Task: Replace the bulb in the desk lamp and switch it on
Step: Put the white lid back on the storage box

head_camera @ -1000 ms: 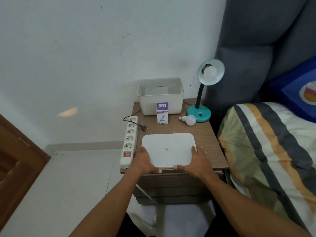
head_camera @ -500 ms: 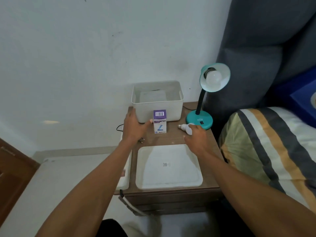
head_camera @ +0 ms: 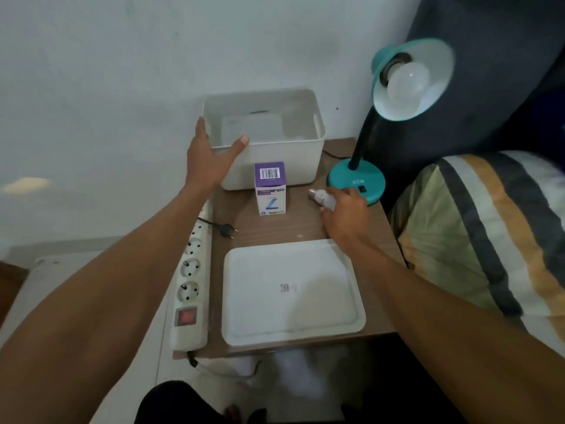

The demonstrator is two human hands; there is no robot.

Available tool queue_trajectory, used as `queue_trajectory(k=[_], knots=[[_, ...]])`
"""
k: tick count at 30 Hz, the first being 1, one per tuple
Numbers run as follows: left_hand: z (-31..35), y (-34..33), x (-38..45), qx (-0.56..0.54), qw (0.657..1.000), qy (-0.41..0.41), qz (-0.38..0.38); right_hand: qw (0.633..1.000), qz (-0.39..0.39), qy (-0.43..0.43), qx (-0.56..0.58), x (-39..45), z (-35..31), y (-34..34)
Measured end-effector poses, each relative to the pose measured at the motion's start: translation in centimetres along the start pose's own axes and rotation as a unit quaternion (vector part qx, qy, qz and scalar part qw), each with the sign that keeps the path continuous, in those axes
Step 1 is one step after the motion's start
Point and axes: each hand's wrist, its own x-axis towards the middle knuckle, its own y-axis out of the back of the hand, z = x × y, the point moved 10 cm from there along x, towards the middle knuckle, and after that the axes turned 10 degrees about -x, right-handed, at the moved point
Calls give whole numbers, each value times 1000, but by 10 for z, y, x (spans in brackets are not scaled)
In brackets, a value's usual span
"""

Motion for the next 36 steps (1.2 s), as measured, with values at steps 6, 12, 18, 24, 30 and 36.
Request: queue_trajectory(k=[6,12,18,24,30,36], knots=[[4,0,3,-26,999,-43,1,962,138,104,213,-7,-33,64],[5,1,2,-38,998,-43,5,926,206,156,277,31,-89,123],[3,0,3,-41,998,-37,10,971,69,147,178,83,-141,106],[-9,-2,8,-28,1000,-5,6,985,-29,104,138,102,-147,68],[-12,-4,11,-33,999,-3,5,984,-103,99,108,114,-152,55],[-11,-6,11,-29,1000,3,-9,986,-55,108,112,104,-147,64]])
